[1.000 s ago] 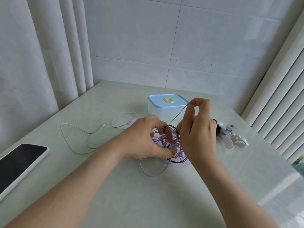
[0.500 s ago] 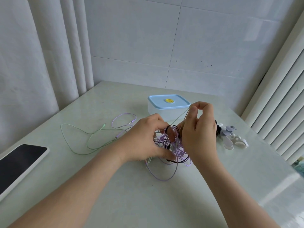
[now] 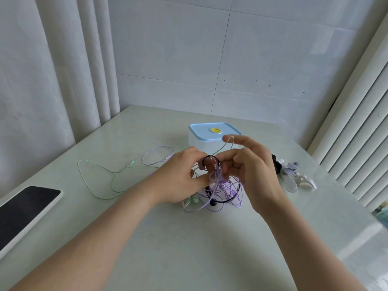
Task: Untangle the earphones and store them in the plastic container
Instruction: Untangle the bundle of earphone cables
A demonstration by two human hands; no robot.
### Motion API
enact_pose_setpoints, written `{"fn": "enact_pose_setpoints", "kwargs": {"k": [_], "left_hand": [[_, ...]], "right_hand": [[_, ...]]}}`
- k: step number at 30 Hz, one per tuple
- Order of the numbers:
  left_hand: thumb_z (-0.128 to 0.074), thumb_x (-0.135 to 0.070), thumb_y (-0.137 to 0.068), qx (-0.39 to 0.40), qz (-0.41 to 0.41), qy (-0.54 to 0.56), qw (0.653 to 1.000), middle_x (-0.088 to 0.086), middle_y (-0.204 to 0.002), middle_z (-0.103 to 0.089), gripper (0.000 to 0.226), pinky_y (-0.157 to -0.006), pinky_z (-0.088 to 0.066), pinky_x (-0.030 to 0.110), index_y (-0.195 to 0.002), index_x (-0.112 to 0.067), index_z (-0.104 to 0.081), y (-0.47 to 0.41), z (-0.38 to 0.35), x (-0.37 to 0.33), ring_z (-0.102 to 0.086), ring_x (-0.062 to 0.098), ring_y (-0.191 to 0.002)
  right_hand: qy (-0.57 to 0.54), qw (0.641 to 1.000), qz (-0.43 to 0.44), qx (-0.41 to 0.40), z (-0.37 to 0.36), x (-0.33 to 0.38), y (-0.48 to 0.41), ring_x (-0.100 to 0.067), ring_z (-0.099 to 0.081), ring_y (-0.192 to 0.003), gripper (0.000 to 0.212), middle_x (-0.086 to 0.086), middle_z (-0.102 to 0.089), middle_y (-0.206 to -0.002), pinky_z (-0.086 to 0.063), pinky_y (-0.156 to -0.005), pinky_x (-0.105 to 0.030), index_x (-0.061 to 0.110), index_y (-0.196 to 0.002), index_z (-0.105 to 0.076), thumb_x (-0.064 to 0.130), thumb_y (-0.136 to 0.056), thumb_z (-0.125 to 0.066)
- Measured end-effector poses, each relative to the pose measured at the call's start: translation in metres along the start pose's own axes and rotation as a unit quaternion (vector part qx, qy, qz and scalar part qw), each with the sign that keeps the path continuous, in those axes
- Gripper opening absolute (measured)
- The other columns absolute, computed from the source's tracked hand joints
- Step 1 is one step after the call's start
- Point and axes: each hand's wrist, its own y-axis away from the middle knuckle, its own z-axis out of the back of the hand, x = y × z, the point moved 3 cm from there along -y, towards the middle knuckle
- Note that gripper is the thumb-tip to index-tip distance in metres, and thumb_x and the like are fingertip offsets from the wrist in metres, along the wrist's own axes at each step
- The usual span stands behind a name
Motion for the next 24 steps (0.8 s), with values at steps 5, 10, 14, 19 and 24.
{"fn": "enact_pose_setpoints", "kwargs": {"k": [5,10,14,19,24], "left_hand": [[-0.073,-0.038,-0.095,-0.001,0.004,0.018,1.000,-0.007,-0.102,-0.057,0.010,-0.069,-0.042,0.021,-0.103,-0.033,-0.069,0.000,0.005,0.002,-0.053,0.008,-0.074],[-0.070,-0.038,-0.100,-0.022,0.005,0.018,1.000,-0.006,-0.103,-0.060,0.011,-0.065,-0.043,0.019,-0.100,-0.027,-0.068,-0.002,0.006,0.005,-0.056,0.005,-0.075],[-0.064,-0.034,-0.104,-0.039,-0.003,0.009,0.999,-0.006,-0.102,-0.059,0.011,-0.064,-0.037,0.012,-0.102,-0.024,-0.068,-0.003,0.007,0.004,-0.054,-0.003,-0.073],[-0.062,-0.028,-0.106,-0.039,-0.018,-0.012,0.999,-0.004,-0.099,-0.059,0.008,-0.059,-0.037,0.013,-0.103,-0.023,-0.066,0.000,0.009,-0.001,-0.052,-0.006,-0.061],[-0.082,-0.026,-0.090,-0.049,0.002,0.037,0.998,-0.010,-0.107,-0.064,0.026,-0.054,-0.036,0.014,-0.109,-0.037,-0.069,0.003,0.012,-0.002,-0.037,0.007,-0.046]], "right_hand": [[0.057,0.998,0.004,0.007,0.001,-0.005,-0.001,-0.028,-0.068,-0.072,0.023,-0.015,-0.078,-0.083,-0.056,-0.069,-0.035,0.002,-0.103,-0.078,-0.011,-0.090,-0.063],[0.150,0.986,0.061,-0.048,0.006,-0.010,-0.006,-0.014,-0.072,-0.071,0.012,-0.002,-0.080,-0.086,-0.055,-0.066,-0.023,0.009,-0.100,-0.080,0.005,-0.099,-0.069],[0.286,0.947,0.112,-0.096,0.007,-0.013,-0.009,-0.009,-0.068,-0.065,0.009,0.005,-0.075,-0.072,-0.052,-0.065,-0.024,0.017,-0.101,-0.071,0.015,-0.105,-0.063],[0.337,0.926,0.138,-0.098,0.004,-0.012,-0.005,-0.015,-0.065,-0.053,0.008,0.003,-0.071,-0.061,-0.053,-0.067,-0.034,0.018,-0.101,-0.063,0.015,-0.107,-0.058],[0.332,0.931,0.119,-0.090,0.004,-0.011,-0.004,-0.015,-0.064,-0.044,0.012,0.005,-0.069,-0.052,-0.054,-0.073,-0.038,0.021,-0.092,-0.063,0.025,-0.103,-0.066]]}}
